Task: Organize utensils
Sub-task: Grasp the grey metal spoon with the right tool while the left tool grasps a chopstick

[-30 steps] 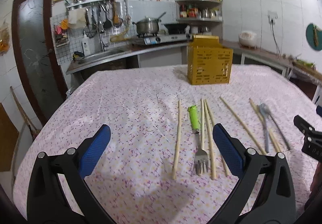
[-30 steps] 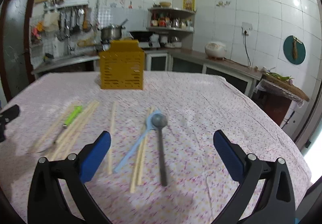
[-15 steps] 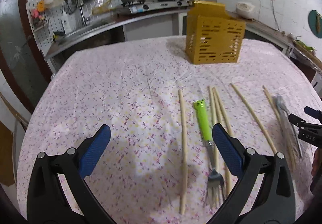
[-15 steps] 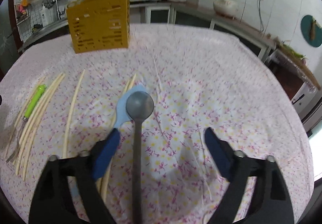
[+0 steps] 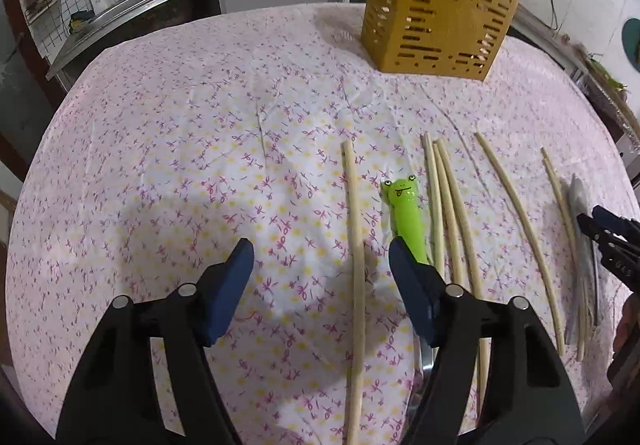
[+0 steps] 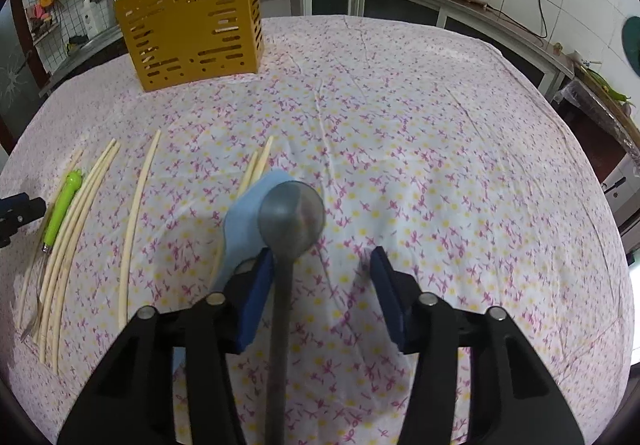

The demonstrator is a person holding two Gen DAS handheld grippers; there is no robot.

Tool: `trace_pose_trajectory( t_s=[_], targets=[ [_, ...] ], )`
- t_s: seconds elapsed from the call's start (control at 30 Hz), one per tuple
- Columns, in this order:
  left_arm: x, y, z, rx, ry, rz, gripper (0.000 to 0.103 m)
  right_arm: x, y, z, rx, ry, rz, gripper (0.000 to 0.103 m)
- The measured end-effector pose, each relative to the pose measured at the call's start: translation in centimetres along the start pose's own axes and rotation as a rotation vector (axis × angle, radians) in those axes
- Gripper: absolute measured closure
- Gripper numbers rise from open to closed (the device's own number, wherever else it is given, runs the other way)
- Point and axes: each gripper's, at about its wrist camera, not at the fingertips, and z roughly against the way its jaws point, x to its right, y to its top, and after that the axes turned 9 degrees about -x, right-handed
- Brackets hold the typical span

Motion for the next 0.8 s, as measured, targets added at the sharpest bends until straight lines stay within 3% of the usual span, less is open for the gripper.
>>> trace_pose_trajectory(
  t_s=[0.13, 0.3, 0.57, 0.67, 0.8],
  targets=[
    [0.2, 1.2, -1.5, -0.076, -0.009, 0.006, 0.051, 0.0, 0.8, -0.5, -0.034, 0.014, -0.004, 0.062],
    [1.0, 2.5, -2.4, -0.099, 0.02, -0.003, 0.053, 0.1, 1.8, -0.9, -0.071, 0.016, -0.003, 0.071],
    [1.4, 4.4, -3.2, -0.116, 0.038, 0.006, 0.061, 0.0, 2.8, -1.7, -0.109, 0.021, 0.004, 0.077],
    [1.3, 5.1, -3.4, -0.115, 0.047, 0.011, 0.071, 0.1, 2.8, -1.6, -0.104, 0.033, 0.004, 0.089],
    [0.6, 5.1, -3.2, -0.111, 0.037, 0.021, 0.085, 0.2, 2.5, -1.4, -0.094, 0.044, 0.023, 0.093]
  ],
)
